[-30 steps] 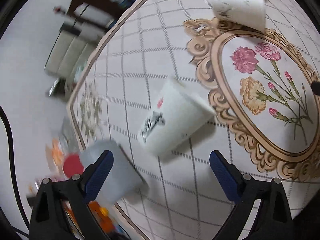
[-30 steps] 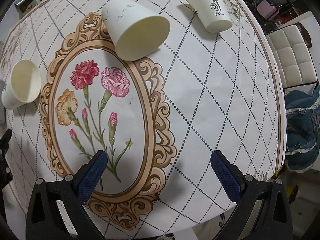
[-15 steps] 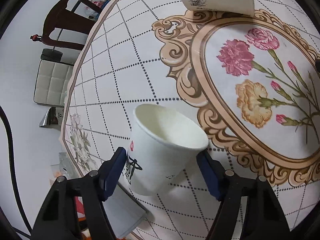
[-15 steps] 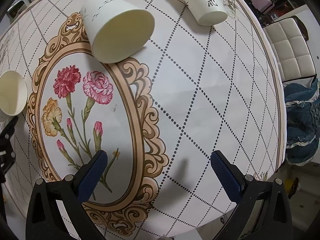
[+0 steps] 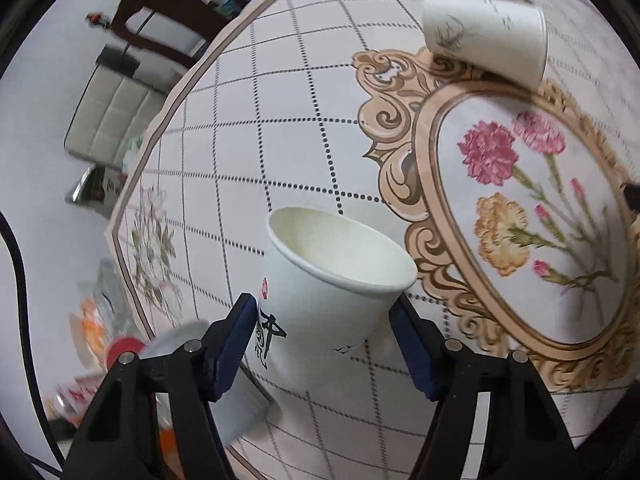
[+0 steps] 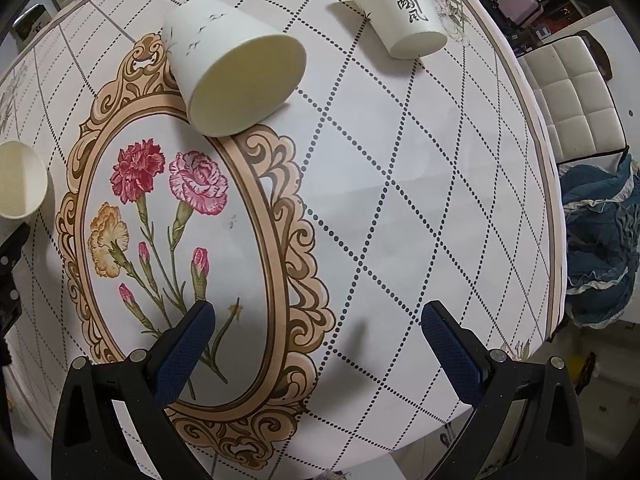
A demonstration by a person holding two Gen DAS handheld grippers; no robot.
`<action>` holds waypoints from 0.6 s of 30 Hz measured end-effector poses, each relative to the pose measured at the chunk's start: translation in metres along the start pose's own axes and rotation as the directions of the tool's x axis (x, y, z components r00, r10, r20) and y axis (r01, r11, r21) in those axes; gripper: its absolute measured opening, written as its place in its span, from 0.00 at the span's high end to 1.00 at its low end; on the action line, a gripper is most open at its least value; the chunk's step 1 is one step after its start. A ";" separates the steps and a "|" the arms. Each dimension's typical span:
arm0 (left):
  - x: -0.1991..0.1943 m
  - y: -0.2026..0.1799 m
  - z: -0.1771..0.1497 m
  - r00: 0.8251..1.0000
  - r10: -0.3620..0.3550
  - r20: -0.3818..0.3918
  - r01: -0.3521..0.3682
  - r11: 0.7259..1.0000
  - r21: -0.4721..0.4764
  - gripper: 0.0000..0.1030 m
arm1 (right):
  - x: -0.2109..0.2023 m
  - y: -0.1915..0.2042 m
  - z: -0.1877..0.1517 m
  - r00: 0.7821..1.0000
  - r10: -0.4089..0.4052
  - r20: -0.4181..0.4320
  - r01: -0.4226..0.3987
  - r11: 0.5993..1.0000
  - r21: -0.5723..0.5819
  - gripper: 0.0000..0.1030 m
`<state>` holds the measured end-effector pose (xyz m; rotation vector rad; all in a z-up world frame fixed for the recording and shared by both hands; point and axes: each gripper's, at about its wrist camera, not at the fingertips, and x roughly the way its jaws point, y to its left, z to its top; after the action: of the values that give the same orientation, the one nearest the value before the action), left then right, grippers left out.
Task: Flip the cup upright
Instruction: 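Lift the white cup with the left gripper and rotate it rim-up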
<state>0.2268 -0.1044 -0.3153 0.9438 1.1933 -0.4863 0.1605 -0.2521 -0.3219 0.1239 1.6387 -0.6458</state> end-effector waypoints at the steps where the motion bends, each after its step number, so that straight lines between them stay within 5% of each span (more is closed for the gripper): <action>1: -0.005 0.001 -0.003 1.000 -0.008 -0.001 0.008 1.000 -0.025 0.36 | -0.002 -0.001 0.002 1.000 0.000 0.005 0.000 1.000 0.002 0.00; 10: -0.041 -0.001 -0.034 0.992 -0.120 -0.044 0.105 0.962 -0.253 0.37 | -0.019 0.005 -0.018 1.000 -0.010 0.026 0.011 1.000 -0.009 0.00; 18: -0.057 -0.027 -0.060 0.960 -0.261 -0.098 0.181 0.852 -0.491 0.37 | -0.011 -0.018 -0.033 1.000 -0.006 0.000 0.006 0.999 -0.052 0.00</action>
<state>0.1537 -0.0779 -0.2761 0.4225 1.4942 -0.2751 0.1257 -0.2485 -0.3039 0.0813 1.6555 -0.6076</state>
